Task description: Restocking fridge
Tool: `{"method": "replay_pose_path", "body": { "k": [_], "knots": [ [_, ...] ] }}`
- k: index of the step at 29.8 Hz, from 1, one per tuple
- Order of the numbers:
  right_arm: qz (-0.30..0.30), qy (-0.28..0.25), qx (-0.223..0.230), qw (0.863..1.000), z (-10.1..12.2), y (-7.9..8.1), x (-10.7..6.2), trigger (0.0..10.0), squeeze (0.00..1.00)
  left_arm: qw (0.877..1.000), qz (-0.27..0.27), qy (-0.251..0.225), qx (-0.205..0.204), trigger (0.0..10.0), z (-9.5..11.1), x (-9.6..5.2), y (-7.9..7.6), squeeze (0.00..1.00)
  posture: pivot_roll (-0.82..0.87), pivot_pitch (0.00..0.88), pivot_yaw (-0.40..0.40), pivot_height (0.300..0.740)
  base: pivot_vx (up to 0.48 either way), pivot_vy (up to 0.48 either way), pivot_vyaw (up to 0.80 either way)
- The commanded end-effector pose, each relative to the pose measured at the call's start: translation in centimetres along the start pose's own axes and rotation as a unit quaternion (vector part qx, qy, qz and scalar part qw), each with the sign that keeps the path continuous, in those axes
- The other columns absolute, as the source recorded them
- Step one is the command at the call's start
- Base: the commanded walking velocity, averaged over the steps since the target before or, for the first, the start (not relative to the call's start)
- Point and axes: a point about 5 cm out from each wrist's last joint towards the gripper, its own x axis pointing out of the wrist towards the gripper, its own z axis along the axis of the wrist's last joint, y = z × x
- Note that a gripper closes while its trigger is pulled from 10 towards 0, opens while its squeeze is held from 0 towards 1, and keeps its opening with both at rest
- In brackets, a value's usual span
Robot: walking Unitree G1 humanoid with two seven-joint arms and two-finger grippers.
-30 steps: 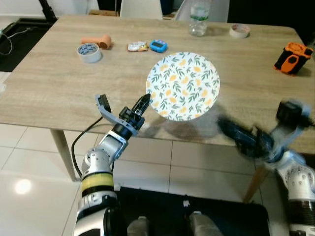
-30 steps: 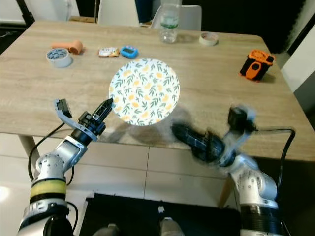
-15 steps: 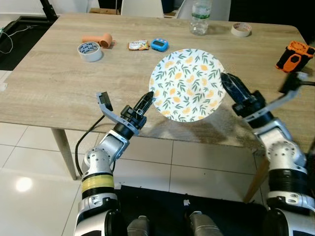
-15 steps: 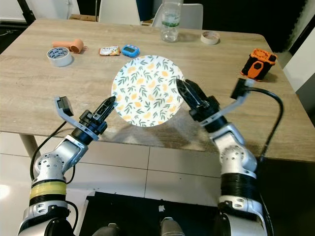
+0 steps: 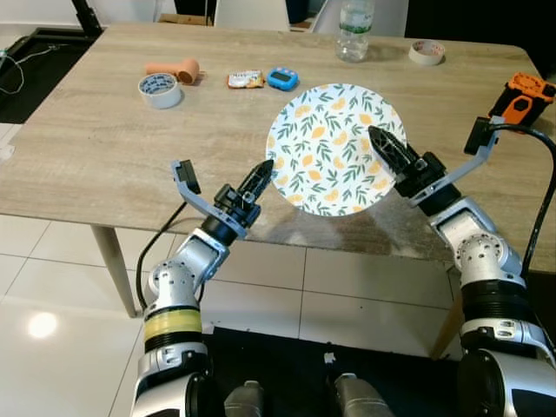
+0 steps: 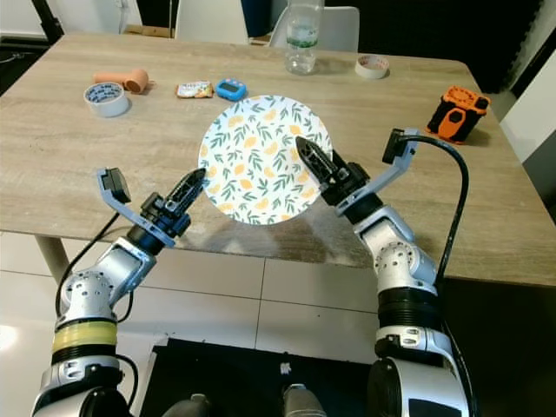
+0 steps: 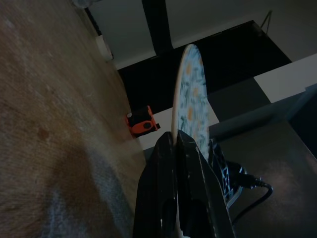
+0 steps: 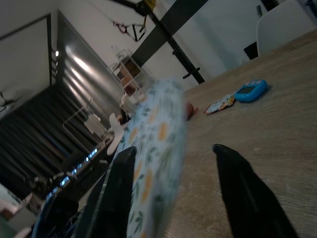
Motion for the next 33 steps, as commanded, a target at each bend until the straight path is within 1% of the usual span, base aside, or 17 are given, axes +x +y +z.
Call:
{"method": "replay_pose_path", "body": {
  "k": [1, 10, 12, 13, 15, 16, 21, 25, 28, 30, 31, 33],
  "knots": [
    [0.001, 0.017, 0.001, 1.0, -0.2, -0.2, -0.4, 0.0, 0.0, 1.0, -0.012, 0.01, -0.001, 10.0, -0.4, -0.1, -0.2, 0.0, -0.04, 0.103, -0.013, 0.74, 0.0, 0.0, 0.0],
    [-0.005, 0.017, -0.004, 1.0, 0.5, -0.4, -0.6, 0.0, 0.0, 1.0, -0.012, 0.013, 0.012, 10.0, -0.2, -0.3, -0.1, 0.0, -0.04, 0.103, -0.013, 0.74, 0.0, 0.0, 0.0],
    [-0.005, 0.019, -0.006, 1.0, 0.4, -0.4, -0.6, 0.0, 0.0, 0.999, -0.023, 0.012, 0.018, 10.0, -0.1, -0.3, -0.3, 0.0, -0.05, 0.101, -0.009, 0.74, 0.0, 0.0, 0.0],
    [-0.002, 0.021, -0.007, 1.0, 0.4, -0.3, -0.6, 0.0, 0.0, 0.999, -0.033, 0.015, 0.02, 10.0, -0.2, -0.3, -0.6, 0.61, -0.05, 0.101, -0.009, 0.74, 0.0, 0.0, 0.0],
    [0.0, 0.022, -0.007, 1.0, 0.4, -0.3, -0.6, 0.0, 0.0, 0.999, -0.039, 0.018, 0.02, 10.0, -0.4, -0.3, -0.7, 0.61, -0.05, 0.101, -0.009, 0.74, 0.0, 0.0, 0.0],
    [0.002, 0.022, -0.006, 1.0, 0.4, -0.2, -0.6, 0.0, 0.0, 0.998, -0.048, 0.023, 0.018, 10.0, -0.6, -0.4, -0.9, 1.0, -0.05, 0.101, -0.009, 0.74, 0.0, 0.0, 0.0],
    [0.006, 0.023, -0.007, 1.0, 0.4, -0.2, -0.6, 0.0, 0.0, 0.998, -0.062, 0.03, 0.015, 10.0, -0.9, -0.4, -1.3, 1.0, -0.05, 0.101, -0.009, 0.74, 0.0, 0.0, 0.0],
    [0.022, 0.027, -0.014, 0.999, 0.6, 0.2, -0.3, 0.0, 0.0, 0.995, -0.089, 0.047, -0.009, 10.0, -1.3, -0.7, -1.9, 1.0, -0.05, 0.107, -0.006, 0.74, 0.0, 0.0, 0.0],
    [0.049, 0.043, -0.016, 0.998, 0.3, 0.9, 0.0, 0.0, 0.0, 0.992, -0.105, 0.069, -0.01, 10.0, -1.8, -0.9, -2.3, 1.0, -0.05, 0.107, -0.006, 0.74, 0.0, 0.0, 0.0],
    [0.079, 0.055, -0.013, 0.995, -0.1, 1.6, 0.1, 0.0, 0.0, 0.991, -0.108, 0.081, -0.011, 10.0, -2.2, -0.9, -2.4, 1.0, -0.05, 0.107, -0.006, 0.74, 0.0, 0.0, 0.0],
    [0.079, 0.055, -0.013, 0.995, -0.1, 1.6, 0.1, 0.0, 0.0, 0.991, -0.108, 0.081, -0.011, 10.0, -2.2, -0.9, -2.4, 1.0, -0.05, 0.107, -0.006, 0.74, 0.0, 0.0, 0.0],
    [0.116, 0.066, -0.007, 0.991, -0.5, 2.7, 0.2, 0.0, 0.0, 0.991, -0.102, 0.089, -0.005, 10.0, -2.4, -0.9, -2.3, 1.0, -0.05, 0.11, -0.004, 0.74, 0.0, 0.0, 0.0]
  ]
}}
